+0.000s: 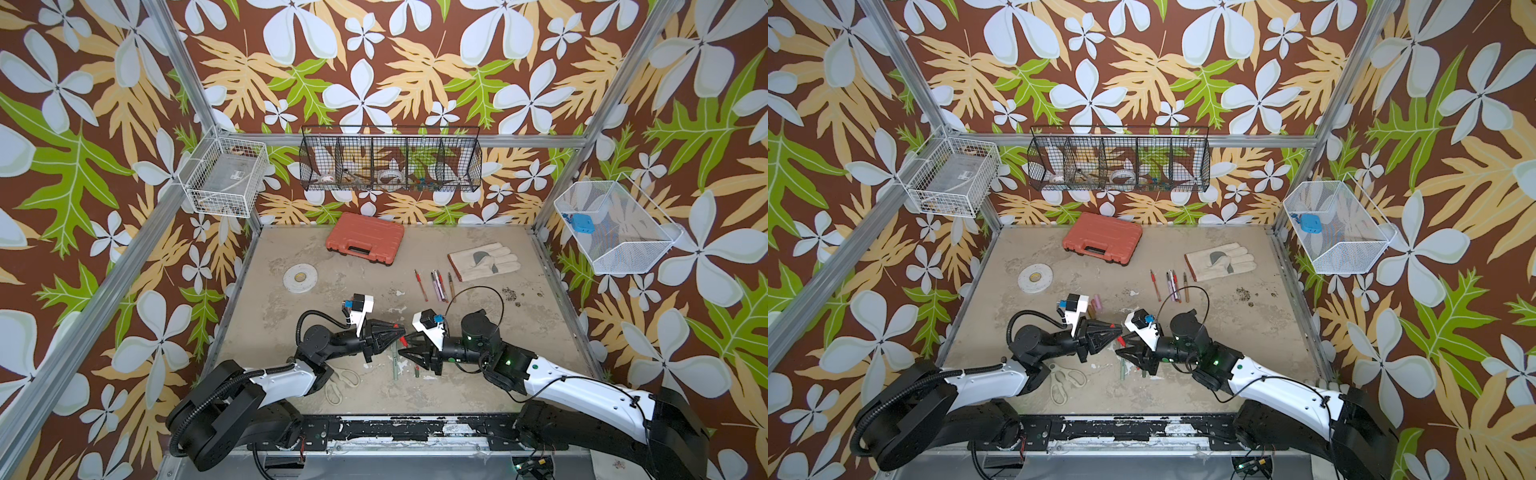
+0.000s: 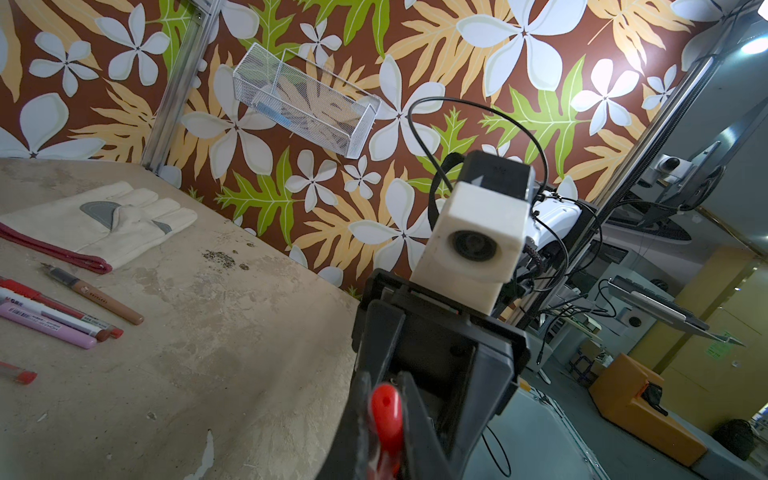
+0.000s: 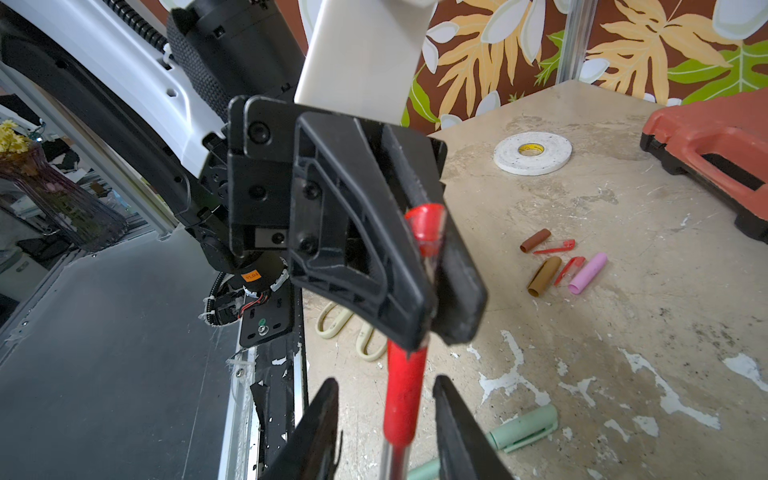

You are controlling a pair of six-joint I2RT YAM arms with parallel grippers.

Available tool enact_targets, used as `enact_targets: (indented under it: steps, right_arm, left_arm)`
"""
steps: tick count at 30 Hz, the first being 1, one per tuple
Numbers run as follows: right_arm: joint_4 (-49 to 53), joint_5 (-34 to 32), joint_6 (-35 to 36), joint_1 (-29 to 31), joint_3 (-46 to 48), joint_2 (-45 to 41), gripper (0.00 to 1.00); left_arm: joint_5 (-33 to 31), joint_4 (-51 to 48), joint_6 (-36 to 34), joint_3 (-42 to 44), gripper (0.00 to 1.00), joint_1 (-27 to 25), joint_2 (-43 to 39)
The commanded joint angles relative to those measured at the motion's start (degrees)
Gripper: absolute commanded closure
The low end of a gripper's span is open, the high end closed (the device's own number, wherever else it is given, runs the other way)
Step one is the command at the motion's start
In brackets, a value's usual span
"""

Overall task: Open the pen caps
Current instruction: 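Pull the red cap with the left gripper while the right gripper holds the body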

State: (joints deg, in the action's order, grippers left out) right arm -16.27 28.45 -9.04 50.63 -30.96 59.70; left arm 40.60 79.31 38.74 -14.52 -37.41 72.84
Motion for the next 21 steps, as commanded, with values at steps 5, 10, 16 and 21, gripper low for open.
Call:
enact_targets:
  steps: [5, 10, 16, 21]
  right_arm:
    - [-0.78, -0.15, -0.46, -0.01, 0.02, -0.03, 0.64]
    - [-1.13, -0.23, -0.51, -0.01, -0.06, -0.02, 0.67]
    - [-1.39, -0.21, -0.45, -0.01, 0.15, -0.14, 0.75]
    - [-1.83, -0.10, -0.46, -0.01, 0.36, -0.21, 0.81]
  left_arm:
    - [0.97, 1.80, -0.10, -0.37, 1.00, -0.26, -0.02]
    - [1.24, 1.79, 0.01, -0.46, 1.00, -0.34, 0.19]
    - [1.31, 1.80, 0.02, -0.60, 1.00, -0.52, 0.39]
    - [1.41, 1.83, 0.02, -0.60, 1.00, -0.65, 0.29]
